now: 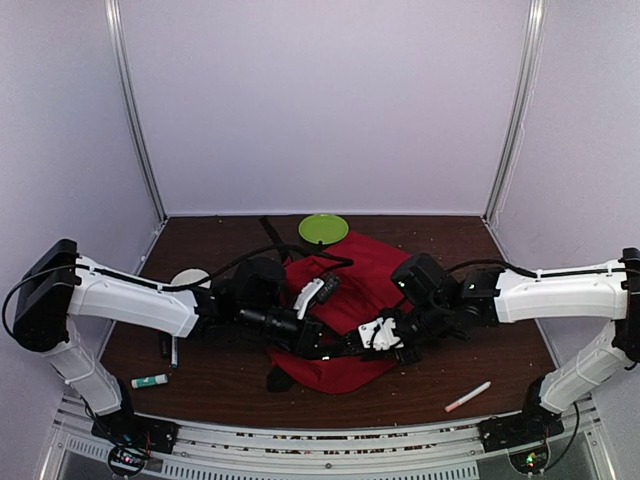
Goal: Pack the student bag
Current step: Zip the largest pocket of the bag in the student bag.
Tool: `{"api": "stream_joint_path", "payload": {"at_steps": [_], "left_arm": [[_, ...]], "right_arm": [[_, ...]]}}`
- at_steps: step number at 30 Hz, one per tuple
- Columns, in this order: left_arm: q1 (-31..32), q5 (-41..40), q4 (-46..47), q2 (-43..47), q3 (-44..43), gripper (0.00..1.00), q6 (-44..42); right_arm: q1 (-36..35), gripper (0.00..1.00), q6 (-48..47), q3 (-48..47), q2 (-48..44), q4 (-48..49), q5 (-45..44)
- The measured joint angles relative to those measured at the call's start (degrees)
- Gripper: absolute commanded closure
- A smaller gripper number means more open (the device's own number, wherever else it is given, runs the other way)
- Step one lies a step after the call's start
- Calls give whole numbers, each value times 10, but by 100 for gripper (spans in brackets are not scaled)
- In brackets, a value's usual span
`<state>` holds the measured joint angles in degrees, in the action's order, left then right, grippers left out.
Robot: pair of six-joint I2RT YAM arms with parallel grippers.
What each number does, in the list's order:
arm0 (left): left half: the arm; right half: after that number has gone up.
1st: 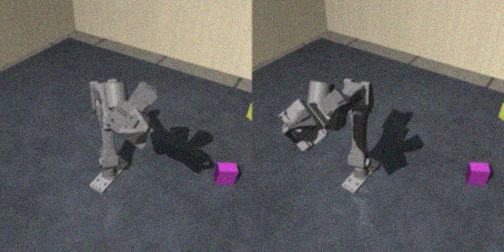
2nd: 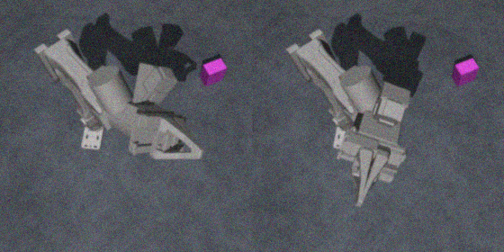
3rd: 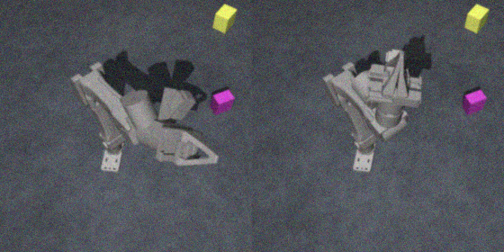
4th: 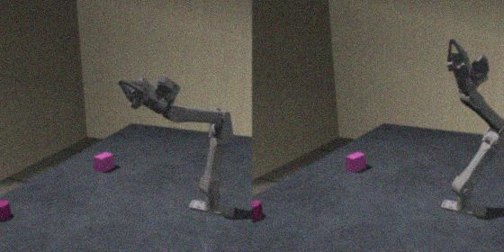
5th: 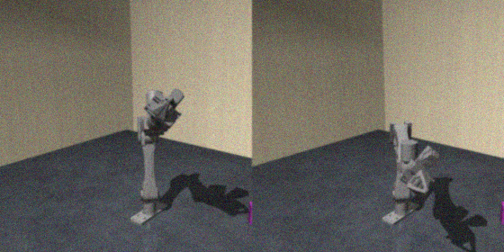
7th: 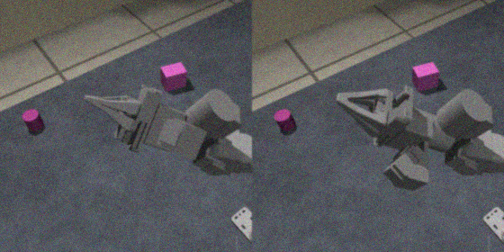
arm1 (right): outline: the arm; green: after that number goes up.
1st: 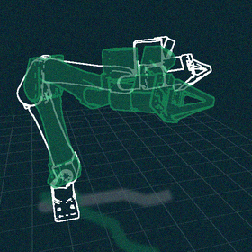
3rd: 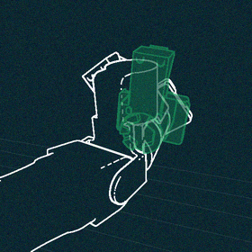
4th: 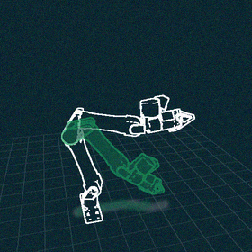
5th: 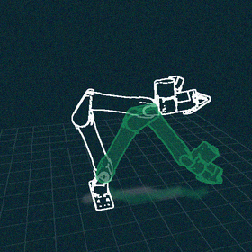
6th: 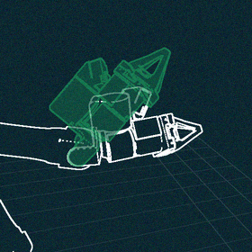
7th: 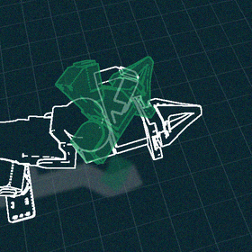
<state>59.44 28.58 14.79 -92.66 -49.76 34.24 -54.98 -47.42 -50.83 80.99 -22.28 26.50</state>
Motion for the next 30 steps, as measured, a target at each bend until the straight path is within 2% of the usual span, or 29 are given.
{"api": "stream_joint_path", "payload": {"at_steps": [4,10,16,19,23,24,26,30], "left_arm": [[-2,-7,-5,21,23,100,-1],[-3,-30,-45,89,45,100,-23],[-6,-100,-120,120,46,100,-62],[-16,-146,-158,135,51,100,-72],[-38,-214,-197,143,61,100,-78],[-44,-229,-204,145,65,100,-78],[-51,-248,-216,146,68,98,-78],[-51,-234,-207,144,65,69,-90]], "right_arm": [[26,94,-2,2,-4,-13,6],[117,94,-29,34,-38,-30,19],[197,95,-75,90,-112,-52,9],[238,99,-98,110,-133,-69,-10],[304,99,-141,125,-156,-96,-33],[320,96,-151,126,-160,-101,-37],[351,78,-172,126,-166,-113,-41],[371,50,-213,123,-180,-168,-31]]}}
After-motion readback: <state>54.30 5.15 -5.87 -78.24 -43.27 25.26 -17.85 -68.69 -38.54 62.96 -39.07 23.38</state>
